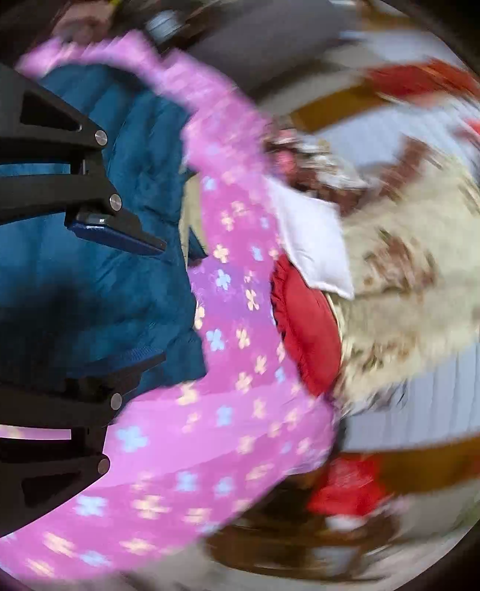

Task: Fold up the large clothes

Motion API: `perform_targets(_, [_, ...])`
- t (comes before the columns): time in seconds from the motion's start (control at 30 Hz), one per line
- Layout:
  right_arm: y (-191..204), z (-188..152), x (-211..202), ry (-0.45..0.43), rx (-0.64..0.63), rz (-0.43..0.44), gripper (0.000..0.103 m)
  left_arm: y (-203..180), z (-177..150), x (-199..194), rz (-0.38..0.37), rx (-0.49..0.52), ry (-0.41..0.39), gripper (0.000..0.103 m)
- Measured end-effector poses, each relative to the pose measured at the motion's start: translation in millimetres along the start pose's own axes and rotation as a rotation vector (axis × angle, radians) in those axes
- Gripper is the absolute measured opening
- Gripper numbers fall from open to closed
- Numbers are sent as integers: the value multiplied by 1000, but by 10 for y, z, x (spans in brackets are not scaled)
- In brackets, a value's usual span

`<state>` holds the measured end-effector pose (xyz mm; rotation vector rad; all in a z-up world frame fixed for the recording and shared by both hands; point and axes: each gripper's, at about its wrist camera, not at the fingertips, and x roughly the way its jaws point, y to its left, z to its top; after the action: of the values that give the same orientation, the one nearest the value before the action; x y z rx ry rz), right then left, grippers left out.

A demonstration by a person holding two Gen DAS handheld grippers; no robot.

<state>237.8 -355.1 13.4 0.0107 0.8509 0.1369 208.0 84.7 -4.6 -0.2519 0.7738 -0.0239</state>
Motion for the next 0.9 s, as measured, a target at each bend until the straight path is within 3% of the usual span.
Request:
perform_targets(0.13, [-191,-5,821,186,83,-49,49,-92,-131,470,95,9,148,55])
perform_targets(0.2, [-465,-119,1075,252,157,-13,50,-92,-190,605,118,9,191,55])
perform_targets(0.3, [-666,-132,1077,242,258,22,50,-139,-206,651,139,36,187,60])
perform_targets(0.37, [-520,-30,933,228,204,-52,50,-174,-222,637,153,53,176,61])
perform_targets(0.43, [-174,121,754,157,100,-66,50,-183,-242,633,161,60,168,61])
perform_targets(0.53, [497,292,654,108,-4,88,50,-173,-241,645,162,58,163,62])
perform_targets(0.6, [876,334,777,129,-70,112,50,-173,-253,645,162,57,164,63])
perform_targets(0.67, [1099,294,1059,201,-109,53,51,-173,-246,672,161,56,163,63])
perform_targets(0.73, [1057,208,1405,289,-88,-56,51,-170,-240,678,157,55,164,64])
perform_targets(0.77, [982,182,1496,310,-59,-68,51,-167,-246,673,157,54,167,64])
perform_targets(0.9, [899,254,1029,154,-31,-83,51,-181,-240,676,154,55,173,66])
